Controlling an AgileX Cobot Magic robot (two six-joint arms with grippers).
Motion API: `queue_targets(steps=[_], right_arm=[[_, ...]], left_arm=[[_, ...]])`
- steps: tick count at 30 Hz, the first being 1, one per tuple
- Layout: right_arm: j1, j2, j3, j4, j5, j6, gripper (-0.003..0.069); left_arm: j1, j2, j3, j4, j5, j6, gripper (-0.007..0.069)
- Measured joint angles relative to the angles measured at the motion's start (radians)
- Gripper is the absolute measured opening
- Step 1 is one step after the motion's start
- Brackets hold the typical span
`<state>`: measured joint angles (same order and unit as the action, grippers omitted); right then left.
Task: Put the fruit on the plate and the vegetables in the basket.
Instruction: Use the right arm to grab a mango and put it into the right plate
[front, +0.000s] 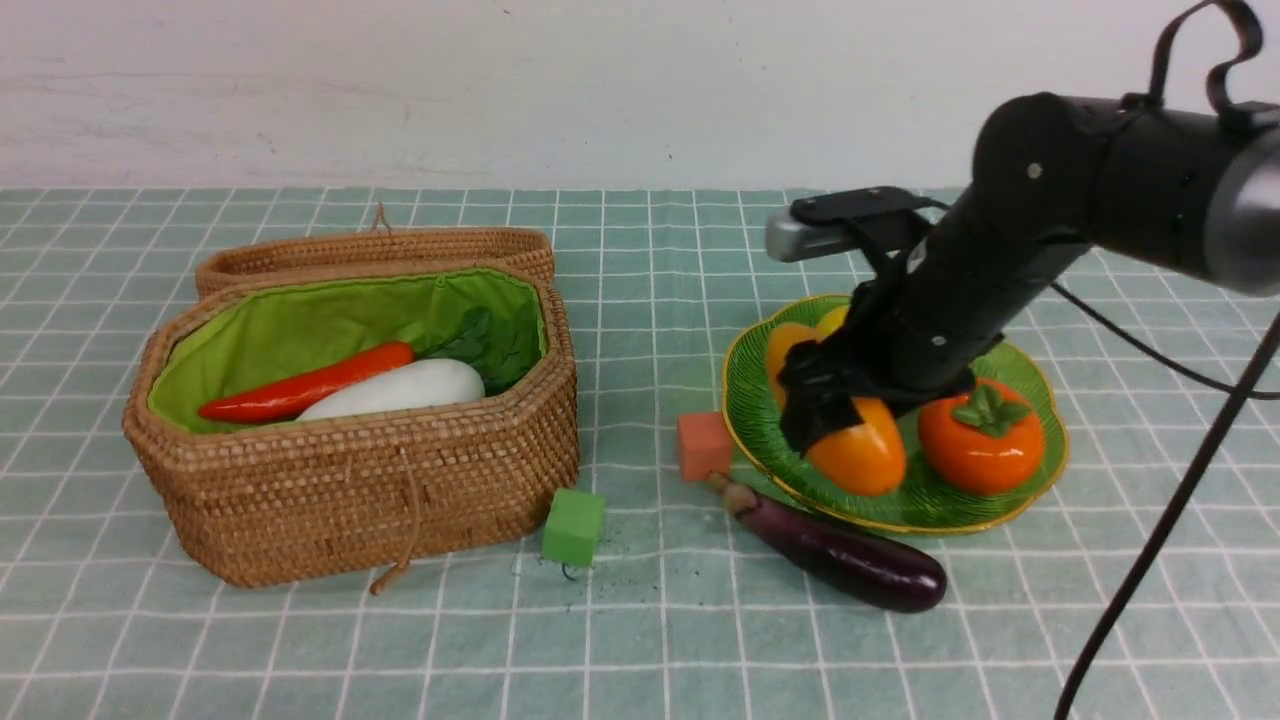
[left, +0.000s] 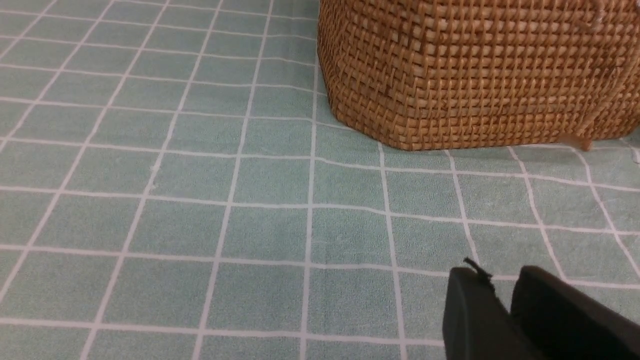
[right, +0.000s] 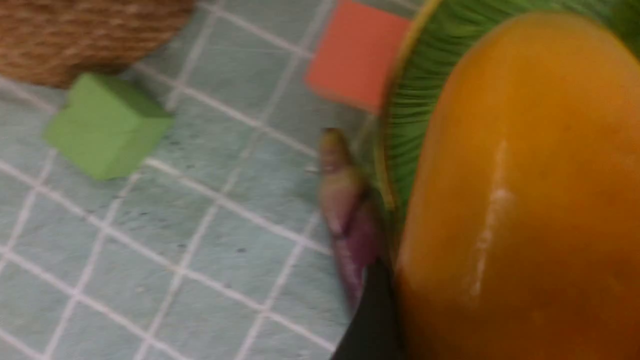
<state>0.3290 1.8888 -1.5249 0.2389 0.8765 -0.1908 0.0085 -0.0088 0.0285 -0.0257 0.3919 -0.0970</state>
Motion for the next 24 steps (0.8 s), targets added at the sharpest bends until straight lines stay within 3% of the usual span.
queue_targets(steps=[8,14,24], right_arm=[[-0.096,0.035,0.000,-0.024,-0.038,0.038,0.0570],[-0.099,0.038,0.000,-0.023,-0.057,0.034,0.0678],[-0.099,0.031,0.000,0.052,0.004,-0.037,0.0620]], left_arm=[[0.000,0.000,0.000,0.000,0.000,0.000,0.0134],[0.000,0.000,0.000,0.000,0.000,0.000,0.0143],[0.000,0.000,0.000,0.000,0.000,0.000,0.0152]])
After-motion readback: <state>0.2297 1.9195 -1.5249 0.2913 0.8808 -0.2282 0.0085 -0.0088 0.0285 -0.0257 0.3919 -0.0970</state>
